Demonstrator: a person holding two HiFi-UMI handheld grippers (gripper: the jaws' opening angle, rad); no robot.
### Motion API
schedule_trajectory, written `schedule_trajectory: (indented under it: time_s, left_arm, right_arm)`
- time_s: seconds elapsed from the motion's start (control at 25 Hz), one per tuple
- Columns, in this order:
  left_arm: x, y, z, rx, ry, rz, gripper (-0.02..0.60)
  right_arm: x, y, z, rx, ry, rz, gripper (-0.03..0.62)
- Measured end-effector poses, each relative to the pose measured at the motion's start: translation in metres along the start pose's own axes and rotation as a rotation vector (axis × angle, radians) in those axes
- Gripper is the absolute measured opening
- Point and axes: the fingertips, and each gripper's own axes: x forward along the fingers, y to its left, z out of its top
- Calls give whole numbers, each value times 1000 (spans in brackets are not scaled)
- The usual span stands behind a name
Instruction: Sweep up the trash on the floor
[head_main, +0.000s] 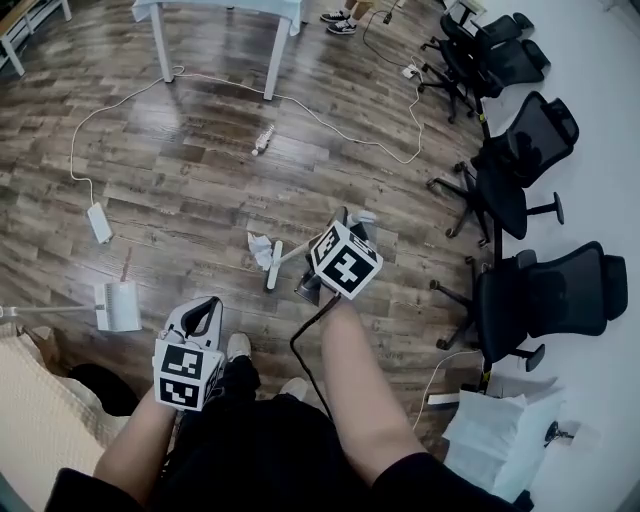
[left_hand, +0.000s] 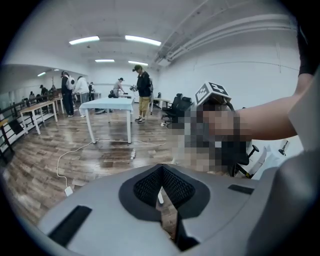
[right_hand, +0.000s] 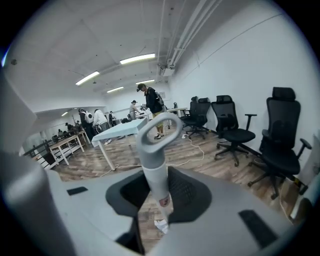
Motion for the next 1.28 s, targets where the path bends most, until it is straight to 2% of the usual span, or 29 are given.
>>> schedule_trajectory:
  time_s: [0.12,0.36,0.56,0.8,1.04,1.16,1.28]
  left_arm:
    - [-6,14,-2,-32,-4,25,-6]
    - [-12,32,-8,-44,-2,59,-6]
    - [-9,40,-3,-71,-9,62,-6]
    - [1,52,21,-135,-51,34,-5]
    - [17,57,52,-123,-99,2,-5]
    - [23,56,63,-115,-113,0,-6]
    - [33,59,71,-141,-117,-4,-6]
  right_arm:
    - [5,26,-5,3,8,47,106]
    - [13,60,-9,9,8,93,105]
    - [14,71,6,-16,-19,108,104]
    - [5,74,46,-114,-74,120,103]
    - [2,77,87,-268,-129,141,103]
    - [12,80,99,-372,-133,184,101]
    - [28,72,111,-427,-115,214,101]
